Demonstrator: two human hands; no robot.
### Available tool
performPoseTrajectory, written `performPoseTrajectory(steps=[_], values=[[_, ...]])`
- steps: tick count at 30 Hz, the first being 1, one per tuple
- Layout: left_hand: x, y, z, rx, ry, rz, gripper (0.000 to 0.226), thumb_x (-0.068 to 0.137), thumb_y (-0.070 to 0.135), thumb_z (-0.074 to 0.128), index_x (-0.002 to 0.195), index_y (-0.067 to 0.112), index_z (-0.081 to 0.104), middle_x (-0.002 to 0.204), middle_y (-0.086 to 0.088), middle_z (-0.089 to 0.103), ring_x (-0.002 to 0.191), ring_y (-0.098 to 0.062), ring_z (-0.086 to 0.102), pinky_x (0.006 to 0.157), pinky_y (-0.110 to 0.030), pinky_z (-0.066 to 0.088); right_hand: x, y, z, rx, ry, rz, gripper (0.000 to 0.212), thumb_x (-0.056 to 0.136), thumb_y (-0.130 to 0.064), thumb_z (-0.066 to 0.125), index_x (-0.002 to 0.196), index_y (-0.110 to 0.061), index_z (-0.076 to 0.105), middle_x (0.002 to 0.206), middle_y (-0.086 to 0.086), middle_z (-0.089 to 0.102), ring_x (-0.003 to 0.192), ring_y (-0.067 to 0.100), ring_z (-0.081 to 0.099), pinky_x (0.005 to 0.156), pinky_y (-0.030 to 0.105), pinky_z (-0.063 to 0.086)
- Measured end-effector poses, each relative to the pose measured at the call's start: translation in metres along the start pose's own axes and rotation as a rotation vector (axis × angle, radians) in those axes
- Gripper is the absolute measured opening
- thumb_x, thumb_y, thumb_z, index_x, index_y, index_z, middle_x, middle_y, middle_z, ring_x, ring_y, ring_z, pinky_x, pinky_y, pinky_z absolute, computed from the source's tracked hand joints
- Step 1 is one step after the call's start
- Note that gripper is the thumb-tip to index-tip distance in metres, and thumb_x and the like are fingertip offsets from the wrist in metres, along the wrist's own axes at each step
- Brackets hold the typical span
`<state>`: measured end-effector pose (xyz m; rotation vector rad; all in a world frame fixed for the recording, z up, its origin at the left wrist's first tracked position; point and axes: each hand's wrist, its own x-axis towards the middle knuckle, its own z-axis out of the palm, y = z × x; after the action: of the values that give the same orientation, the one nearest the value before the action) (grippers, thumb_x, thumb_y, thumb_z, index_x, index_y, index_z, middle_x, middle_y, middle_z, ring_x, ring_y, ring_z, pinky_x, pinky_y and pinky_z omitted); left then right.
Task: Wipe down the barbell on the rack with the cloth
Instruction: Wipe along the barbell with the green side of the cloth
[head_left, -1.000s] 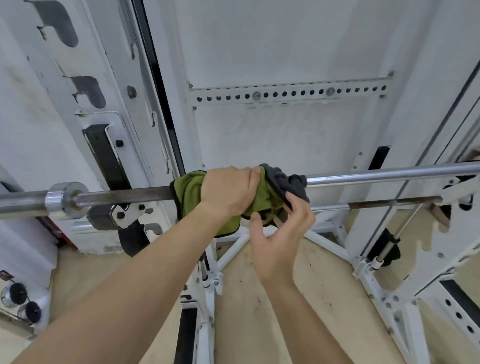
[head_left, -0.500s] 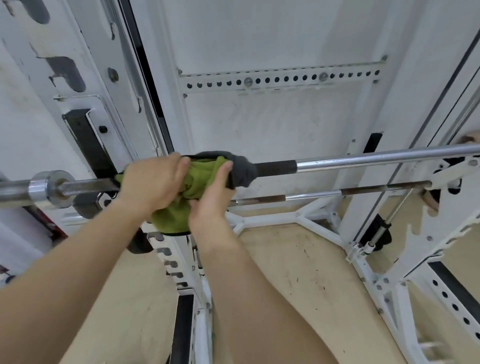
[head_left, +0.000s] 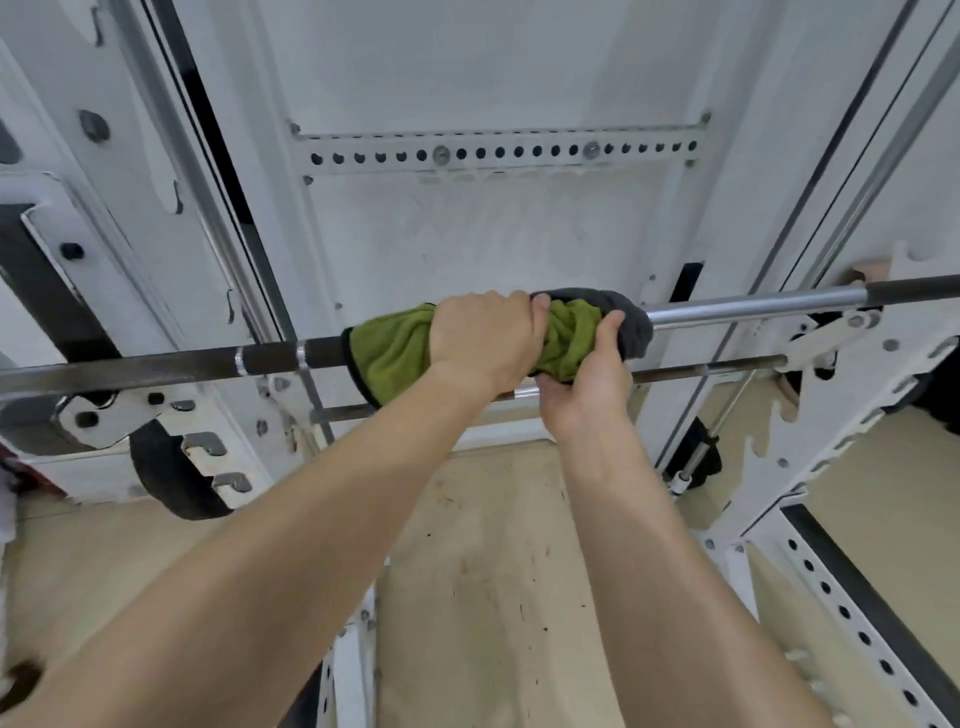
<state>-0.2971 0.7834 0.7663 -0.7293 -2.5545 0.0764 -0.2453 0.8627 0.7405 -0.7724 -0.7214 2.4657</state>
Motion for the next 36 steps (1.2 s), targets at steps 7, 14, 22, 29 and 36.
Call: performPoseTrajectory(steps=[7,14,22,29,36], values=[[0.002,-0.011,0.009,0.151,0.051,0.227,0.047,0.099,0.036,0.012,0.109,0.016,0.053,0.073,-0.002,0.053,0.054,-0.027,0.045,0.043,-0.031,0.022,-0.005,0.022,0.012,-0.124,0.032,-0.077,0.045,0.093,-0.05,0.063,0.123,-0.018,0.063,0.113,0.005,0.073,0.102,0.023,0.071,0.085,0.04,0.06],[-0.058,-0.119,0.003,0.11,0.119,0.112,0.046,0.104,0.039,0.015,0.083,0.015,0.049,0.06,-0.001,0.05,0.05,-0.028,0.051,0.049,-0.034,0.038,-0.054,0.098,0.047,-0.255,-0.089,0.028,0.045,0.091,-0.049,0.066,0.125,-0.02,0.057,0.112,0.0,0.07,0.1,0.017,0.068,0.092,0.04,0.057],[-0.15,-0.239,-0.014,0.143,0.148,-0.135,0.042,0.104,0.042,0.023,0.099,0.016,0.056,0.093,-0.008,0.06,0.086,-0.033,0.057,0.078,-0.043,0.039,-0.142,0.17,0.089,-0.533,-0.381,0.325,0.027,0.095,-0.039,0.064,0.107,-0.015,0.064,0.101,0.008,0.071,0.092,0.023,0.067,0.073,0.043,0.063],[-0.16,-0.183,-0.007,-0.523,0.557,-0.467,0.012,0.096,0.021,0.058,0.104,0.015,0.065,0.104,-0.002,0.059,0.095,-0.019,0.051,0.082,-0.023,0.039,-0.166,0.125,0.087,-0.657,-0.337,-0.655,0.049,0.092,-0.013,0.062,0.136,-0.025,0.045,0.124,-0.009,0.061,0.113,0.008,0.059,0.098,0.029,0.049],[-0.167,-0.16,-0.006,-2.098,0.512,-1.518,0.018,0.103,0.011,0.044,0.093,0.013,0.059,0.09,-0.006,0.064,0.082,-0.02,0.058,0.07,-0.025,0.05,-0.121,0.147,0.128,-1.959,-0.793,-0.933,0.049,0.094,-0.04,0.046,0.141,-0.027,0.042,0.124,0.004,0.064,0.111,0.031,0.06,0.093,0.041,0.042]])
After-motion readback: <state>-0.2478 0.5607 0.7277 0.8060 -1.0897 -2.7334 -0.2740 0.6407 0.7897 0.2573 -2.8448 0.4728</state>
